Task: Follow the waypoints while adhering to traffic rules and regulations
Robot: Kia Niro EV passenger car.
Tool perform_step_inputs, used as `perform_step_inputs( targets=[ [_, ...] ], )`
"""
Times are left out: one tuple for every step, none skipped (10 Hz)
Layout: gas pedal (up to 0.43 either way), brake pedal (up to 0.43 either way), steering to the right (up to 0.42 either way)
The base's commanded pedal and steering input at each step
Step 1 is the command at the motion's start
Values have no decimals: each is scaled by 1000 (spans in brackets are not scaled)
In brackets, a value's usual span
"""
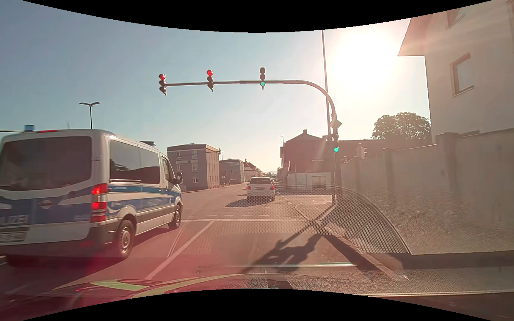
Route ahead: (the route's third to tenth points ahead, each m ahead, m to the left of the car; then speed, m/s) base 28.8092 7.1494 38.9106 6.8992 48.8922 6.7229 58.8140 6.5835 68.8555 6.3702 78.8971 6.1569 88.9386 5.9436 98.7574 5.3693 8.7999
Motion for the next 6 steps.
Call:
perform_step_inputs(
  targets=[
    [110,0,0],
    [110,0,-1],
    [98,0,-1],
    [98,0,0],
    [87,0,0],
    [87,0,0]
  ],
)
